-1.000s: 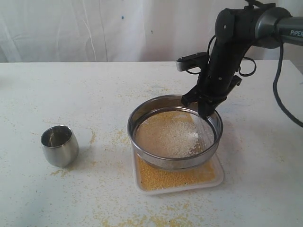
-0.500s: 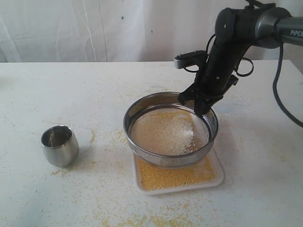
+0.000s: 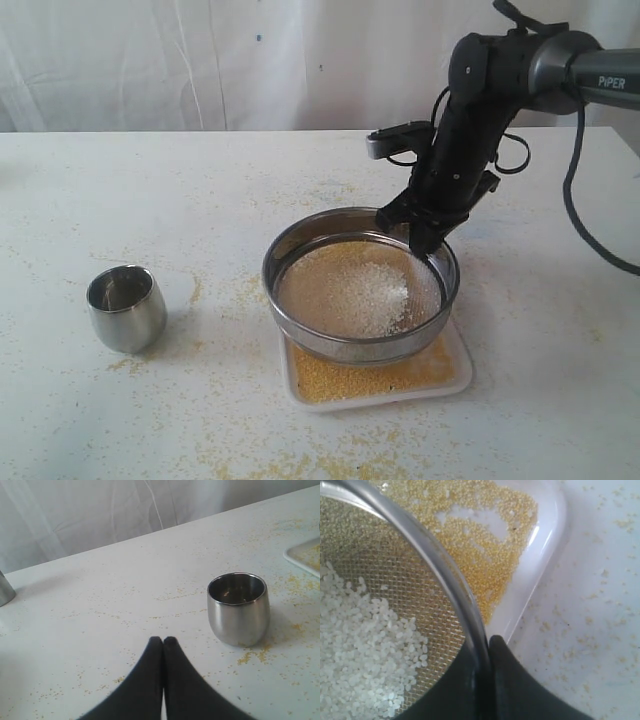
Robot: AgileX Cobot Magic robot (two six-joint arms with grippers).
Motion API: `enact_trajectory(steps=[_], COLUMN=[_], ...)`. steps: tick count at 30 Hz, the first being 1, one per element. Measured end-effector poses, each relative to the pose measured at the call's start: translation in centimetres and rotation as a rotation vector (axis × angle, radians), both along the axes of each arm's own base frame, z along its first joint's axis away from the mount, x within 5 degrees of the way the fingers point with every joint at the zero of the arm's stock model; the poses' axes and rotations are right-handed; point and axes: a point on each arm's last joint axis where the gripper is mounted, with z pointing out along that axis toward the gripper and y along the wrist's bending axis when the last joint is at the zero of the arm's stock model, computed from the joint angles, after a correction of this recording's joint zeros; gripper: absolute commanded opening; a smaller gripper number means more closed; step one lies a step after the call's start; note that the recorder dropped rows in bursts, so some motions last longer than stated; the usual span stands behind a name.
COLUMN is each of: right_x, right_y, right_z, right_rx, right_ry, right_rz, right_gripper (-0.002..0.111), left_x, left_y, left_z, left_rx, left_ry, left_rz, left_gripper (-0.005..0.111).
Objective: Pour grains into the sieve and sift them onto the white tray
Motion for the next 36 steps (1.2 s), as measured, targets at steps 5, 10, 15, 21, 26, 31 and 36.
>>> enact_trajectory(steps=[5,10,15,21,26,31,36], right_x=[0.1,0.2,0.2,0.2,0.2,0.1,-0.3], right_y=[0.0,0.0,0.1,0.2,0.3,0.2,0.1], right_z=[-0.1,-0.5,-0.6,-0.5,-0.5,-0.1,2.6], right_rx=[0.001,0.000,0.000,0.017,0.023,0.025,0.045], right_ry=[-0.005,-0.002,-0.004,0.001,0.005,-0.001,-0.070], right_rz=[0.001,0.000,0.000,-0.007,-0.009,-0.009,-0.010], right_gripper=[0.000,0.000,0.008,0.026,0.028,0.028,0.028], left_x=[0.0,0.0,0.0,0.0,0.0,0.0,0.0], left_y=[0.0,0.0,0.0,0.0,0.0,0.0,0.0], left_z=[0.0,0.0,0.0,0.0,0.0,0.0,0.0], left_rx=[0.000,0.000,0.000,0.000,0.000,0.000,0.000], left_ry=[0.000,0.000,0.000,0.000,0.000,0.000,0.000], left_rz=[0.000,0.000,0.000,0.000,0.000,0.000,0.000], left_gripper=[0.000,0.000,0.000,0.000,0.000,0.000,0.000])
